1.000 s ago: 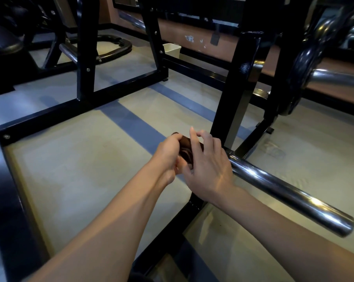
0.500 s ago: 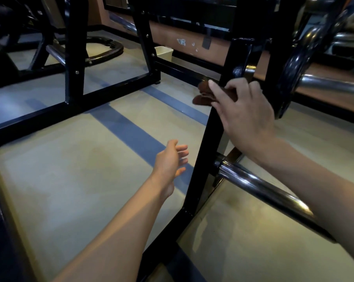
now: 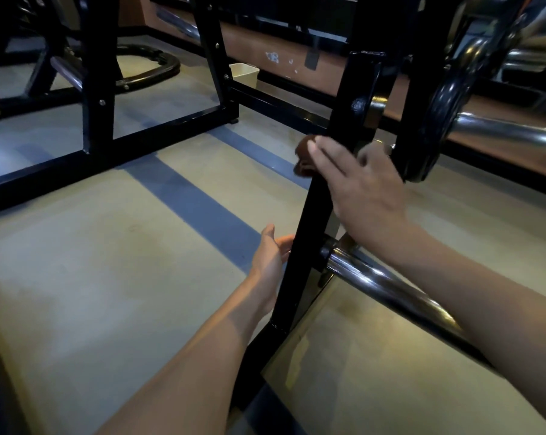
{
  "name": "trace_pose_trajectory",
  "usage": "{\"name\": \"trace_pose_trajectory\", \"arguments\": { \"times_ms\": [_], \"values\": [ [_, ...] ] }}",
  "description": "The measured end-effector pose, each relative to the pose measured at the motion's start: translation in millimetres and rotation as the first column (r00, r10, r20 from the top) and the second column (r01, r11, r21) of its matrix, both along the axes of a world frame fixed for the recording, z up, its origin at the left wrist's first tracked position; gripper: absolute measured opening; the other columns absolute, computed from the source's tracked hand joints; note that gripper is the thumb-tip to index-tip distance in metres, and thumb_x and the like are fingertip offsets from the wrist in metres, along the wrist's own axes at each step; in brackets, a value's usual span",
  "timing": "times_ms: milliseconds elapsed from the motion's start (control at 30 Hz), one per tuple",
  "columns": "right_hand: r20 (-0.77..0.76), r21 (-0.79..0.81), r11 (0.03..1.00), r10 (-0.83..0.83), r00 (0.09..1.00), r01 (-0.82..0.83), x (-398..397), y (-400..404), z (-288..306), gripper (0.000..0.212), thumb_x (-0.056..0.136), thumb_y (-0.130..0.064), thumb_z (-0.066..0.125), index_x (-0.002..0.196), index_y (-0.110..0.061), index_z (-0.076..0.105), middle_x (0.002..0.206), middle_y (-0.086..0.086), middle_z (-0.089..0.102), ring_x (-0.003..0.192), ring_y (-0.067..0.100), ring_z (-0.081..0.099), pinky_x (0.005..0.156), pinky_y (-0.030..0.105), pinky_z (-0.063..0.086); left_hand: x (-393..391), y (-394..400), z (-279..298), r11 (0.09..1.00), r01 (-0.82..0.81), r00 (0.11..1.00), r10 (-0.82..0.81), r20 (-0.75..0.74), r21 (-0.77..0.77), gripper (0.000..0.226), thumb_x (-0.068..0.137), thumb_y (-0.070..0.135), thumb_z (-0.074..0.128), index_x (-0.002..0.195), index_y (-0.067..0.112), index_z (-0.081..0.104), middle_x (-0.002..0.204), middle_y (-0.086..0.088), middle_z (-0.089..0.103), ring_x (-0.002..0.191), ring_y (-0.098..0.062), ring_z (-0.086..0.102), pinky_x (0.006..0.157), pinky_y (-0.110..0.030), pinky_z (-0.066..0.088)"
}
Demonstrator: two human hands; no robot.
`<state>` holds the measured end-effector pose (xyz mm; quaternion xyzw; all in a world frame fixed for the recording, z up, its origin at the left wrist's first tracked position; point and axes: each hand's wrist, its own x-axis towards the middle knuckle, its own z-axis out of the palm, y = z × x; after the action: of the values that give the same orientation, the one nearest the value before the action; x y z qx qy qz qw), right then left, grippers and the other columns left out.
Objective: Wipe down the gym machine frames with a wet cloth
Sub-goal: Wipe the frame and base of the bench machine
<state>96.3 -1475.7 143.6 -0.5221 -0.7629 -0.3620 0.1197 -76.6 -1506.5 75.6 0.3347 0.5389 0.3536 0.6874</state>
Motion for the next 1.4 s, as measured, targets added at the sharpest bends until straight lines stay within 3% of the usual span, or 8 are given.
{"name": "trace_pose_trajectory", "arguments": {
  "times_ms": [167, 333, 567, 767, 833, 967, 1167, 1400],
  "values": [
    [0.255, -0.261, 0.946, 0.259, 0.932, -0.192, 6, -37, -41, 0.071, 0.090, -0.010, 0.062, 0.157, -0.018, 0.042, 0.156, 0.001, 0.048, 0.095, 0.030, 0.040, 0.070, 0.040, 0.047, 3, -13, 4, 0.997, 0.063, 0.996, -0.060, -0.071, 0.040, 0.052, 0.112, 0.046, 0.021, 0.096, 0.019, 0.062, 0.067, 0.013, 0.067, 0.045, 0.012, 0.059, 0.036, -0.007, 0.038],
    [-0.026, 0.072, 0.997, -0.015, 1.000, 0.017, 10, 12, 33, 0.073, 0.093, -0.005, 0.059, 0.159, -0.025, 0.035, 0.159, -0.003, 0.044, 0.093, 0.031, 0.044, 0.075, 0.040, 0.044, 13, -9, -3, 0.998, 0.058, 0.996, -0.056, -0.064, 0.025, 0.054, 0.110, 0.050, 0.021, 0.111, 0.021, 0.066, 0.090, 0.008, 0.069, 0.059, 0.011, 0.063, 0.045, -0.009, 0.042],
    [0.268, -0.160, 0.978, 0.170, 0.948, -0.130, -1, -24, -1, 0.066, 0.083, -0.015, 0.063, 0.148, -0.022, 0.054, 0.144, 0.002, 0.059, 0.095, 0.031, 0.042, 0.069, 0.037, 0.045, 10, -15, -1, 0.996, 0.068, 0.996, -0.065, -0.063, 0.049, 0.053, 0.111, 0.048, 0.019, 0.104, 0.021, 0.064, 0.079, 0.012, 0.069, 0.056, 0.013, 0.062, 0.043, -0.007, 0.042],
    [-0.060, 0.097, 0.994, -0.046, 0.997, 0.052, 4, 16, 43, 0.062, 0.098, -0.007, 0.057, 0.155, -0.022, 0.040, 0.154, 0.003, 0.047, 0.094, 0.031, 0.041, 0.077, 0.041, 0.042, 8, -10, 1, 0.998, 0.058, 0.993, -0.057, -0.099, 0.009, 0.056, 0.111, 0.048, 0.019, 0.118, 0.020, 0.066, 0.086, 0.017, 0.072, 0.075, 0.010, 0.061, 0.058, -0.012, 0.041],
    [0.040, 0.000, 0.998, 0.059, 0.997, -0.059, -3, -3, 13, 0.064, 0.091, -0.005, 0.056, 0.153, -0.019, 0.045, 0.150, 0.005, 0.051, 0.094, 0.034, 0.042, 0.073, 0.041, 0.043, 8, -14, 5, 0.998, 0.067, 0.994, -0.065, -0.085, 0.018, 0.055, 0.113, 0.043, 0.017, 0.104, 0.019, 0.066, 0.070, 0.019, 0.071, 0.059, 0.015, 0.062, 0.049, -0.005, 0.042],
    [0.239, -0.137, 0.970, 0.227, 0.944, -0.199, 8, -17, 3, 0.064, 0.085, -0.010, 0.056, 0.148, -0.017, 0.054, 0.143, 0.008, 0.058, 0.091, 0.034, 0.044, 0.067, 0.039, 0.045, 6, -13, 0, 0.997, 0.052, 0.996, -0.047, -0.081, 0.056, 0.056, 0.111, 0.049, 0.021, 0.122, 0.017, 0.065, 0.093, 0.009, 0.070, 0.069, 0.009, 0.066, 0.049, -0.006, 0.043],
    [-0.163, 0.233, 0.972, 0.000, 0.987, 0.038, 7, 27, 61, 0.048, 0.104, -0.015, 0.055, 0.151, -0.022, 0.050, 0.146, -0.001, 0.057, 0.091, 0.032, 0.046, 0.068, 0.038, 0.044, 7, -11, -1, 0.998, 0.053, 0.995, -0.050, -0.091, 0.036, 0.052, 0.112, 0.042, 0.021, 0.113, 0.020, 0.068, 0.093, 0.011, 0.068, 0.065, 0.014, 0.062, 0.048, -0.003, 0.041],
    [0.105, -0.042, 0.972, 0.234, 0.966, -0.231, 7, -10, 13, 0.053, 0.086, -0.008, 0.067, 0.137, -0.019, 0.060, 0.137, 0.007, 0.059, 0.093, 0.031, 0.043, 0.068, 0.041, 0.046, 5, -10, -4, 0.997, 0.035, 0.990, -0.026, -0.135, 0.064, 0.052, 0.111, 0.049, 0.021, 0.128, 0.024, 0.064, 0.101, 0.015, 0.068, 0.084, 0.010, 0.057, 0.066, -0.015, 0.039]
  ]
}}
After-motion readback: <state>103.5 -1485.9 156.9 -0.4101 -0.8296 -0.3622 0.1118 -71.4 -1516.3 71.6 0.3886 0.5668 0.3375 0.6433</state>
